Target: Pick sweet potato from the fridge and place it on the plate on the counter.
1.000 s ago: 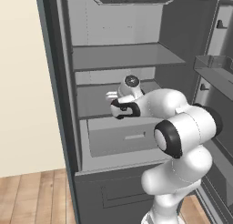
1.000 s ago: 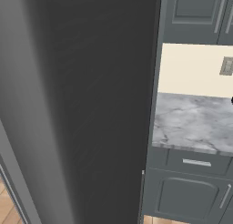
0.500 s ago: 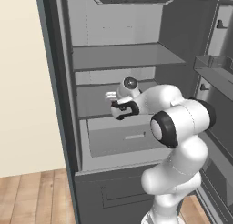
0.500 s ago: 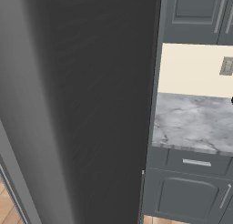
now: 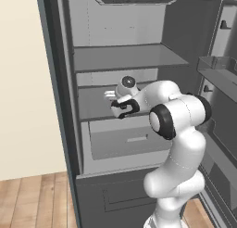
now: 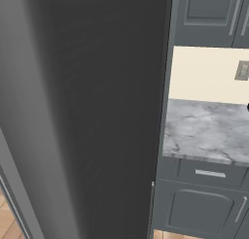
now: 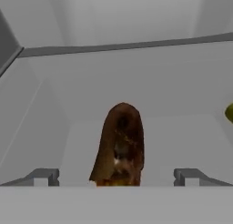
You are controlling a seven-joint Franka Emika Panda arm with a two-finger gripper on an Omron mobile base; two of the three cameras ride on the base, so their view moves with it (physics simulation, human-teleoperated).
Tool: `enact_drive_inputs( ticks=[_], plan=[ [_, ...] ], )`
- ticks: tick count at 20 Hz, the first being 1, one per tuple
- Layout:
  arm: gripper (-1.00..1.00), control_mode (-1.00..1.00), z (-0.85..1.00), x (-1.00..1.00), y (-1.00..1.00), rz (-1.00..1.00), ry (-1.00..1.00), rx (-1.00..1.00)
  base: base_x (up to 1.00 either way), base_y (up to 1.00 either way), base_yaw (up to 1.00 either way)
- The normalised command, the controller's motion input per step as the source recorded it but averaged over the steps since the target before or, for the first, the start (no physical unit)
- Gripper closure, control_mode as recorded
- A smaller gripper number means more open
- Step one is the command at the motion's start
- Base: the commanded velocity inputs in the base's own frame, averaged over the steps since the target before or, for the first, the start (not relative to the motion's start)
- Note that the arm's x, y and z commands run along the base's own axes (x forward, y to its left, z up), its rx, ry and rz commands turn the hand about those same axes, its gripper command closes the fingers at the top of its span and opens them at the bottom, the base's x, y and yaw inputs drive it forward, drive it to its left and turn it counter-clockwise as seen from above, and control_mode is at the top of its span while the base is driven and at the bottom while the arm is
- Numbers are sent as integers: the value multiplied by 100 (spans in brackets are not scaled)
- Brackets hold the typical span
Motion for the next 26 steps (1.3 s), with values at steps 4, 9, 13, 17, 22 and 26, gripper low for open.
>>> enact_drive_inputs(
  ticks=[4, 9, 13, 17, 22, 26],
  plan=[
    [-100, -100, -22, 15, 0, 0, 0, 0, 0, 0, 0],
    [-100, -100, -25, 9, 0, 0, 0, 0, 0, 0, 0],
    [-100, -100, -13, 13, 0, 0, 0, 0, 0, 0, 0],
    [-100, -100, 0, 24, 0, 0, 0, 0, 0, 0, 0],
    [-100, -100, 0, 22, 0, 0, 0, 0, 0, 0, 0],
    [-100, -100, -6, 17, 0, 0, 0, 0, 0, 0, 0]
  ],
)
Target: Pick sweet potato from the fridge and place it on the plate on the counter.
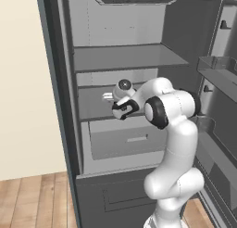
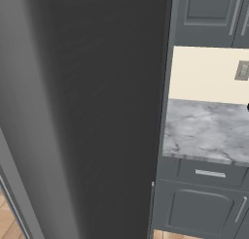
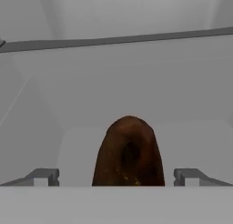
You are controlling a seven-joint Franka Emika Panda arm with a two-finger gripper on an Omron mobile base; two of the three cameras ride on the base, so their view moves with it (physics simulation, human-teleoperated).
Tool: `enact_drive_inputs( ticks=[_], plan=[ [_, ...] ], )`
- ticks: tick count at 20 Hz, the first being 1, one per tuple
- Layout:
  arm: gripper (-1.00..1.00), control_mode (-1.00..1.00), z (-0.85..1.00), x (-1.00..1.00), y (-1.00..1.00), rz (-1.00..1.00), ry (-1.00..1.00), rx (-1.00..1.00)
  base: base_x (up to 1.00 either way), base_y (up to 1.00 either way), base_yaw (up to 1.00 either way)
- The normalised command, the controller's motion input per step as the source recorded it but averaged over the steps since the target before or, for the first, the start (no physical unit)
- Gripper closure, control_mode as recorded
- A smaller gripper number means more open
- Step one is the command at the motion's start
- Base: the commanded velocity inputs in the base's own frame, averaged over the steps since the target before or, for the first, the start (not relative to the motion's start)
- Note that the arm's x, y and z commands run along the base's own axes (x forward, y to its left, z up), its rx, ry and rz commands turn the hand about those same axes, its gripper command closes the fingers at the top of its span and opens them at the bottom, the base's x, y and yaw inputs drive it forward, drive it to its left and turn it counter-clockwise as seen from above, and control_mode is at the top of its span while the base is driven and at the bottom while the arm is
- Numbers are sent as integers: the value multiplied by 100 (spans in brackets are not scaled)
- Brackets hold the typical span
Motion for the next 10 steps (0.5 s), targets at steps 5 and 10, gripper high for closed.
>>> enact_drive_inputs(
  ticks=[5, 10],
  plan=[
    [-100, -100, -17, 12, 0, 0, 0, 0, 0, 0, 0],
    [-100, -100, -20, 10, 0, 0, 0, 0, 0, 0, 0]
  ],
)
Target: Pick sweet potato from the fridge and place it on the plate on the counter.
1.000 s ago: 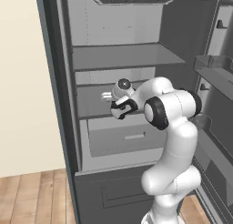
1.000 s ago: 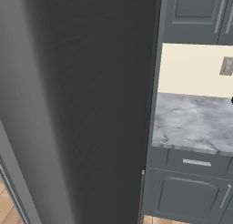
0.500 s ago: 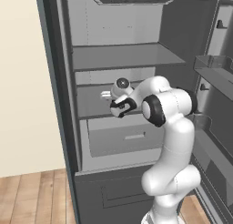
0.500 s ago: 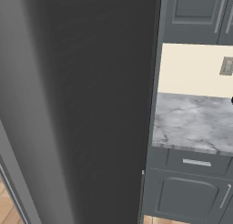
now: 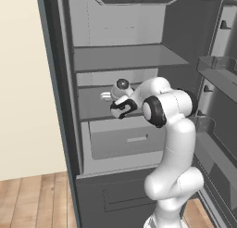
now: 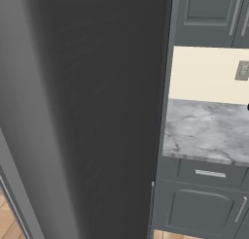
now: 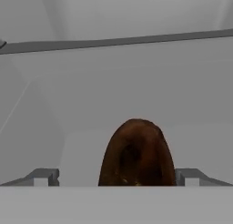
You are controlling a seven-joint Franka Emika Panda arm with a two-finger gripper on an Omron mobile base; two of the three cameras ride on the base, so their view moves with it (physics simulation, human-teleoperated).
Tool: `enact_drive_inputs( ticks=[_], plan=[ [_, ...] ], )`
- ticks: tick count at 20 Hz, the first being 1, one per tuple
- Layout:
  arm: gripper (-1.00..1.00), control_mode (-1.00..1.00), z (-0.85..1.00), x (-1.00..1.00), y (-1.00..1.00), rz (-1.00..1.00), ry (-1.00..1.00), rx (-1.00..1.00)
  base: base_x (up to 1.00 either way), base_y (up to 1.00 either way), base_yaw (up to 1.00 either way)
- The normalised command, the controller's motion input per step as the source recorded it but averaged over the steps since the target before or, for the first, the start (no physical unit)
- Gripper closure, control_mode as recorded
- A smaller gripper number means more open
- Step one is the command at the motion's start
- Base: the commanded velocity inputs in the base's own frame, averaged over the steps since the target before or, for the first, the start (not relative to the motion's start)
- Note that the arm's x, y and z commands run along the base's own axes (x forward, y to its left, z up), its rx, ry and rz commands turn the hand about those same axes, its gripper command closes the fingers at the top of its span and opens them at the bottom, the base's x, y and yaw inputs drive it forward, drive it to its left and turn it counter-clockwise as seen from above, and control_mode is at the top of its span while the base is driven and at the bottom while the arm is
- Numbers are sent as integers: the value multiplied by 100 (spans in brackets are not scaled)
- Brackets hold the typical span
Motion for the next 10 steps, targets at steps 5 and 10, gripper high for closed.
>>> enact_drive_inputs(
  ticks=[5, 10],
  plan=[
    [100, -100, -26, 5, 0, 0, 0, 0, 0, 0, 0],
    [100, -100, -10, 0, 0, 0, 0, 0, 0, 0, 0]
  ],
)
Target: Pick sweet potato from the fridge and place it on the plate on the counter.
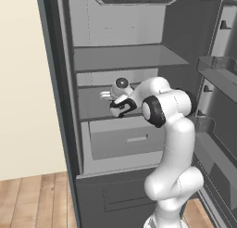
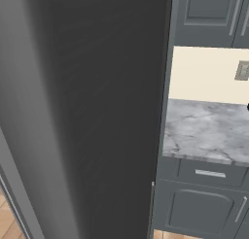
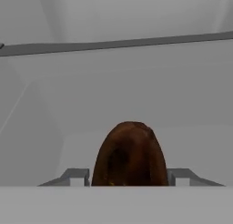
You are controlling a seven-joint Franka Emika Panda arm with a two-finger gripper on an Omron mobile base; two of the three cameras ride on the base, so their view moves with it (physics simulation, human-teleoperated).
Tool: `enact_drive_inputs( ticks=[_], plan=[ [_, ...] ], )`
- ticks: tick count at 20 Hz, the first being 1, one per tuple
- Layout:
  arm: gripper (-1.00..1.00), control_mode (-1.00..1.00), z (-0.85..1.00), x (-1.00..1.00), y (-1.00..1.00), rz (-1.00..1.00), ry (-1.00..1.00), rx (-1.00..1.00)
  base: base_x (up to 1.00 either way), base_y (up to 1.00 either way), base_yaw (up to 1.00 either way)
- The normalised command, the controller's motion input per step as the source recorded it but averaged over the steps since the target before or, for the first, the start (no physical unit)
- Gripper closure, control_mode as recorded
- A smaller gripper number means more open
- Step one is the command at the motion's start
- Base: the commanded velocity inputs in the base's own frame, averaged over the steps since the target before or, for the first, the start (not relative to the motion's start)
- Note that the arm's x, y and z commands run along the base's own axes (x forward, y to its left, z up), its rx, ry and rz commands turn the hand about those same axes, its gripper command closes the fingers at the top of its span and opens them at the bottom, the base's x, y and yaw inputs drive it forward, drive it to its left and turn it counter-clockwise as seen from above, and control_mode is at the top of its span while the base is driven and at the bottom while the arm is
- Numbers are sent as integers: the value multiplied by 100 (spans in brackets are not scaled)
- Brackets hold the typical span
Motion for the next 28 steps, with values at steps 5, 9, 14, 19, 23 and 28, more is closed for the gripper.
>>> enact_drive_inputs(
  ticks=[5, 9, 14, 19, 23, 28],
  plan=[
    [100, -100, -5, -2, 0, 0, 0, 0, 0, 0, 0],
    [100, -100, -9, -42, 0, 0, 0, 0, 0, 0, 0],
    [100, -100, 4, -61, -5, -2, 0, 0, 0, 0, 0],
    [100, -100, 29, -88, -27, -3, 2, 0, 0, 0, 0],
    [100, -100, 42, -99, -35, -2, 7, 0, 0, 0, 0],
    [100, -100, 54, -88, -21, -1, 9, 0, 0, 0, 0]
  ],
)
